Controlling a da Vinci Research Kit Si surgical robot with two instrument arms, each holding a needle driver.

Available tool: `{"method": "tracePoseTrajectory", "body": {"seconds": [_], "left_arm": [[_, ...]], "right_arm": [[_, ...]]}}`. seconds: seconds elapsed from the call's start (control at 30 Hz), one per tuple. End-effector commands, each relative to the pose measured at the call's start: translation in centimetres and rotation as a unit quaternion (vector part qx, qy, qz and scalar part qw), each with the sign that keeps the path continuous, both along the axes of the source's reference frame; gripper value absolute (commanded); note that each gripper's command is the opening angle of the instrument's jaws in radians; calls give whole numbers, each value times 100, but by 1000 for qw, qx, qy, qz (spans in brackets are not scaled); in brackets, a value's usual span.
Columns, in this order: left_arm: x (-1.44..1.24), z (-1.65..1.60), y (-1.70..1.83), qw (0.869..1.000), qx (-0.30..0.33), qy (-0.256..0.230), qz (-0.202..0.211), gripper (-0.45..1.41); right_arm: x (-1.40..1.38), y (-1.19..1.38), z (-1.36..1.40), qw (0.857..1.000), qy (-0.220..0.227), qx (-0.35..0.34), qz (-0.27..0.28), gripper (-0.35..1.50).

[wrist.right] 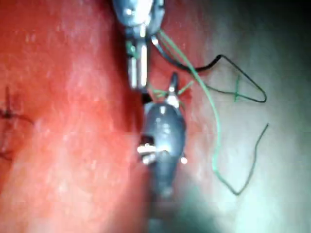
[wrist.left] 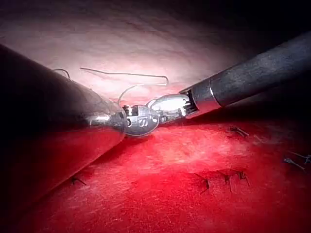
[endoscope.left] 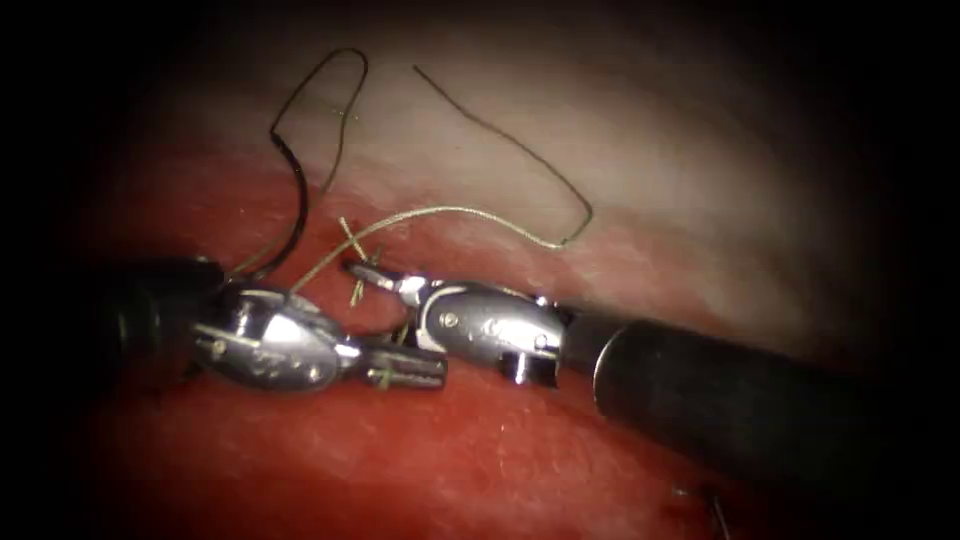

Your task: Wound Closure

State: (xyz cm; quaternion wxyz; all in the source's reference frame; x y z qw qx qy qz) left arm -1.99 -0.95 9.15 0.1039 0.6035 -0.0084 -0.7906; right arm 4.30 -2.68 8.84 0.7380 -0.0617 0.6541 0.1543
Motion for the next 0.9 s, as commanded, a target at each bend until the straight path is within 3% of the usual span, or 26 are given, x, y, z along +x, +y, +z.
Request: {"method": "tracePoseTrajectory", "body": {"seconds": [0.03,0.27,0.33,0.37,0.4,0.43,0.47,0.9], "left_arm": [[-5,6,0,1000,0,-1,1,-45],[-2,5,-2,1000,0,-2,2,-45],[-2,5,-2,1000,0,-2,2,-45],[-2,5,-2,1000,0,-2,2,-45],[-2,5,-2,1000,0,-1,2,-45],[-2,5,-2,1000,-1,-1,2,-45],[-2,5,-2,1000,0,-1,2,-45],[2,1,-5,1000,0,-3,4,-45]], "right_arm": [[9,2,6,1000,0,0,1,131],[8,3,11,1000,0,-5,1,126],[7,3,13,1000,0,-5,1,116],[7,2,14,1000,-3,-4,-6,98],[7,0,14,1000,-6,0,-23,49],[6,-2,14,999,-8,4,-40,-16],[6,-3,14,999,-9,5,-48,-35],[-5,-6,10,998,5,3,-64,-35]]}}
